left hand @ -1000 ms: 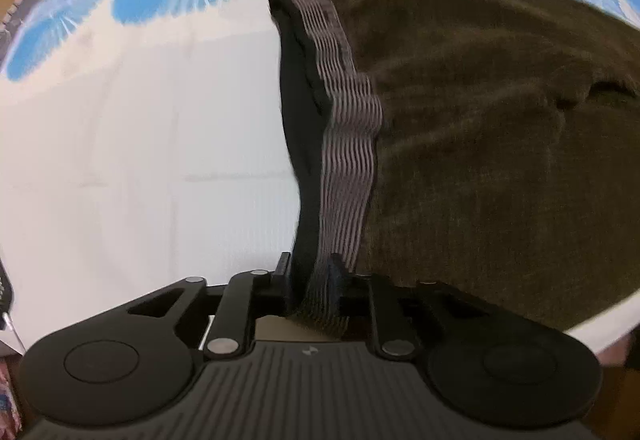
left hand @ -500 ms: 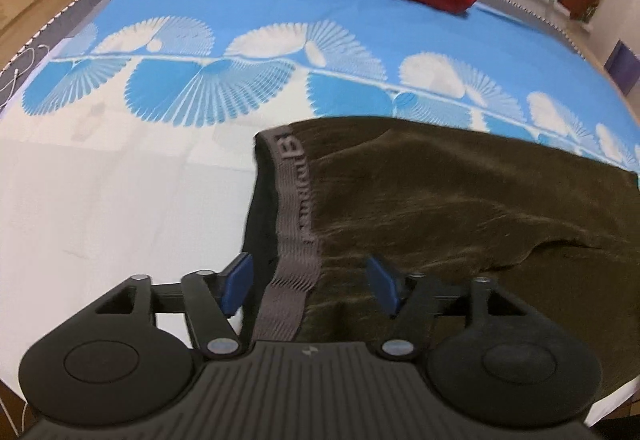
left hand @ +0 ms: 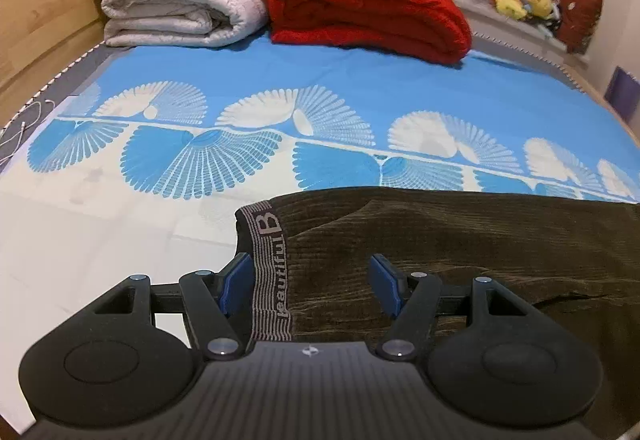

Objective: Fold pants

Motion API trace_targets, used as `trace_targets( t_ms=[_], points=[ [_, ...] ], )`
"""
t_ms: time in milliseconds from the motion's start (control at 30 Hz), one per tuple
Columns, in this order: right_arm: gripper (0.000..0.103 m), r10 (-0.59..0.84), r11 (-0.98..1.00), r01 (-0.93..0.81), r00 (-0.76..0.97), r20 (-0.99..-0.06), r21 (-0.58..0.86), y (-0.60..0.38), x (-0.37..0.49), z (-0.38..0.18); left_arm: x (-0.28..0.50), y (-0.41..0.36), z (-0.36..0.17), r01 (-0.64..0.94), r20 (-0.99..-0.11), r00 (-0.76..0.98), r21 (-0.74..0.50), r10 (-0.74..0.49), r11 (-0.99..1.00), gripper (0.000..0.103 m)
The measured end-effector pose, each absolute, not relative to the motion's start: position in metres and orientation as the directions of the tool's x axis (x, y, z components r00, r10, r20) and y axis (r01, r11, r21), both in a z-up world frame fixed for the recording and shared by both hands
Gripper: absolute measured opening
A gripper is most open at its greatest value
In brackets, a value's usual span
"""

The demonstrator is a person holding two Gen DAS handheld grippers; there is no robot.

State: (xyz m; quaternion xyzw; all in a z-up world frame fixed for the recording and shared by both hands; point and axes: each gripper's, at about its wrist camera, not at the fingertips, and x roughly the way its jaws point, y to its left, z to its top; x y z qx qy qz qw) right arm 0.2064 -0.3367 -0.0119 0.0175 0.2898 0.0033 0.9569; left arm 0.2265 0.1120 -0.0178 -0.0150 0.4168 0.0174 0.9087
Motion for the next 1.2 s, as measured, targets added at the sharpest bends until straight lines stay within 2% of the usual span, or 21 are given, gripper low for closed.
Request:
trace_targets(
  t_ms=[167,367,833,867,900,933,967,1000,1033,1067,1133,1200],
  points=[
    [0.068,0.04,0.995,0.019,0.819,-0.572,0.097,-0.318,0.217,-0.014,0.24,0.099,-0.023,-0.064,-0.784,0.62,0.003,0.042,0.998,0.07],
    [0.068,0.046,0.996,0.004,0.816,-0.576,0.085,-0.303,0.227,-0.02,0.248,0.082,-0.027,-0.042,-0.788,0.615,-0.004,0.023,0.999,0.07],
    [0.064,0.055,0.986,0.054,0.783,-0.619,0.155,-0.32,0.234,-0.021,0.258,0.048,-0.041,0.013,-0.812,0.584,0.013,0.003,1.0,0.07],
    [0.063,0.053,0.985,0.06,0.782,-0.621,0.16,-0.322,0.233,-0.021,0.259,0.048,-0.041,0.011,-0.814,0.581,0.004,-0.003,1.0,0.067],
    [0.062,0.052,0.984,0.068,0.78,-0.624,0.167,-0.325,0.233,-0.021,0.261,0.05,-0.041,0.003,-0.821,0.57,-0.036,-0.032,0.999,0.055],
    [0.06,0.052,0.982,0.074,0.779,-0.625,0.174,-0.328,0.232,-0.022,0.264,0.055,-0.04,0.004,-0.833,0.548,-0.096,-0.082,0.995,0.041],
    [0.052,0.056,0.979,0.079,0.776,-0.628,0.186,-0.331,0.232,-0.022,0.27,0.06,-0.039,0.003,-0.844,0.522,-0.142,-0.123,0.99,0.006],
    [0.043,0.065,0.976,0.082,0.774,-0.63,0.201,-0.334,0.231,-0.024,0.278,0.062,-0.036,-0.003,-0.851,0.512,-0.143,-0.121,0.99,0.0],
    [0.02,0.087,0.97,0.08,0.77,-0.633,0.231,-0.338,0.231,-0.025,0.287,0.064,-0.031,-0.002,-0.848,0.522,-0.112,-0.094,0.994,0.0],
    [0.008,0.102,0.964,0.08,0.767,-0.633,0.252,-0.342,0.23,-0.025,0.295,0.064,-0.027,0.004,-0.839,0.539,-0.079,-0.069,0.997,0.0],
    [0.008,0.102,0.961,0.088,0.769,-0.63,0.263,-0.347,0.229,-0.025,0.318,0.071,-0.025,-0.01,-0.824,0.565,-0.05,-0.036,0.999,0.0],
    [0.008,0.093,0.964,0.088,0.773,-0.627,0.251,-0.349,0.229,-0.024,0.339,0.085,-0.034,-0.054,-0.812,0.583,-0.074,-0.029,0.996,0.001]
  ],
)
